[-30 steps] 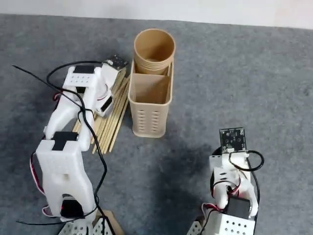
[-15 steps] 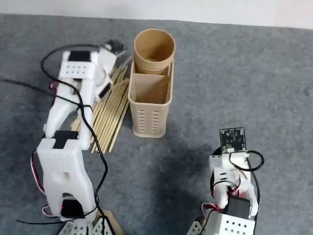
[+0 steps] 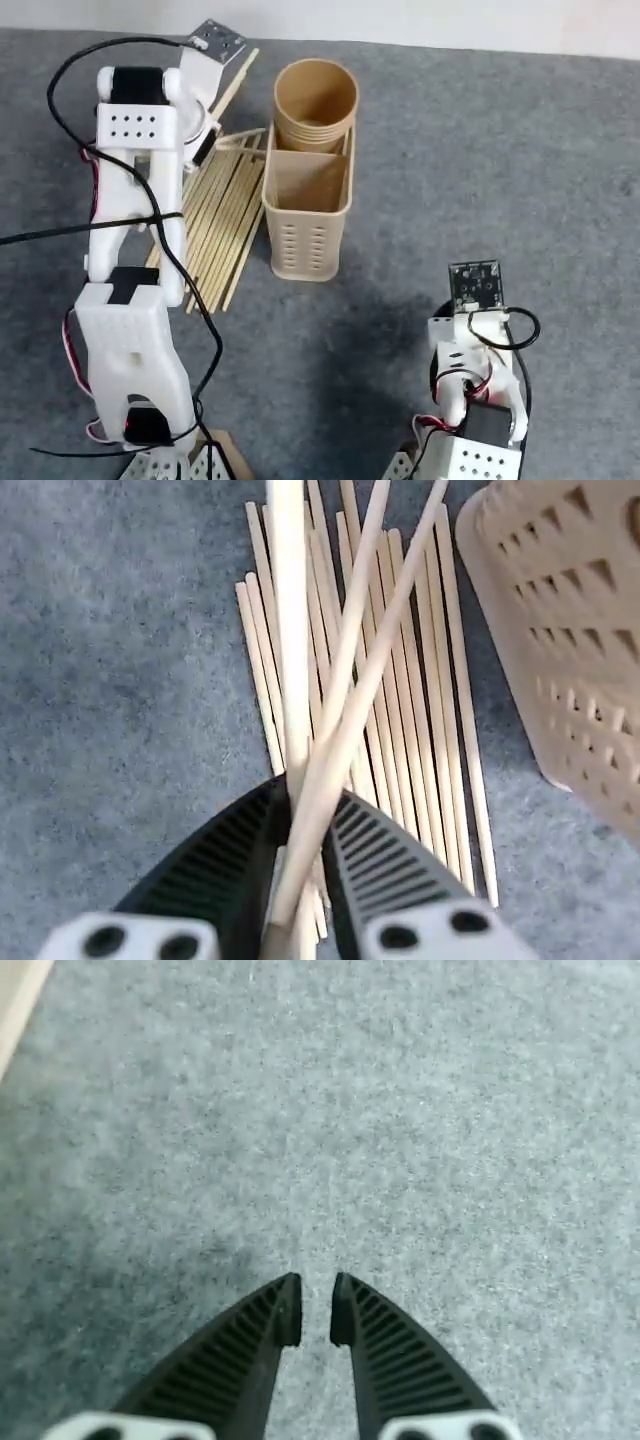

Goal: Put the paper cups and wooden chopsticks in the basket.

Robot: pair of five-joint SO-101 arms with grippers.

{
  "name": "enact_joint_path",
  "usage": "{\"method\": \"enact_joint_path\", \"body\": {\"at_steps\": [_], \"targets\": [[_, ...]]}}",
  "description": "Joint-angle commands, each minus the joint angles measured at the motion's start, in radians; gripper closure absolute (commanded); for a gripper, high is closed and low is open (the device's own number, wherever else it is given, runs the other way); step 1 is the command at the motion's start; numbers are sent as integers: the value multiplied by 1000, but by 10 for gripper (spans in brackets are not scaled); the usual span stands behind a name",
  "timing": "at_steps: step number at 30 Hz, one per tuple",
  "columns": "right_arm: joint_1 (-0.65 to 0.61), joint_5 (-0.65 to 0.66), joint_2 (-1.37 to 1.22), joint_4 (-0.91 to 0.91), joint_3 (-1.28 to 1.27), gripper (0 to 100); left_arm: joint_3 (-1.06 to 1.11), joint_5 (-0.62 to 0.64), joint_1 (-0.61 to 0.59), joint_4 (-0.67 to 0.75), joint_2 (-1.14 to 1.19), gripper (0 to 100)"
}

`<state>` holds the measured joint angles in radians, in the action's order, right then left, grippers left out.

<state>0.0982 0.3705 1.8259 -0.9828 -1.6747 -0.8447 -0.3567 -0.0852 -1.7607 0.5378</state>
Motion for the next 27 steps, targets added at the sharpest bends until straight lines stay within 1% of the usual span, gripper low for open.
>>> {"method": "enact_joint_path", "body": {"at_steps": [1, 6, 10, 17, 22, 24, 27], "targets": [[8, 3, 10, 18, -131, 932, -42, 26, -5, -6, -18, 996], [7, 5, 10, 18, -130, 932, -44, 167, 10, 0, -18, 996], [7, 5, 10, 18, -130, 932, -114, 236, 12, 89, -56, 996], [7, 5, 10, 18, -130, 932, -292, 281, 130, 101, -209, 996], [7, 5, 10, 18, -130, 932, -355, 341, 134, 176, -213, 996], [7, 5, 10, 18, -130, 932, -371, 342, 142, 203, -219, 996], [7, 5, 10, 18, -130, 932, -409, 367, 189, 210, -219, 996]]}}
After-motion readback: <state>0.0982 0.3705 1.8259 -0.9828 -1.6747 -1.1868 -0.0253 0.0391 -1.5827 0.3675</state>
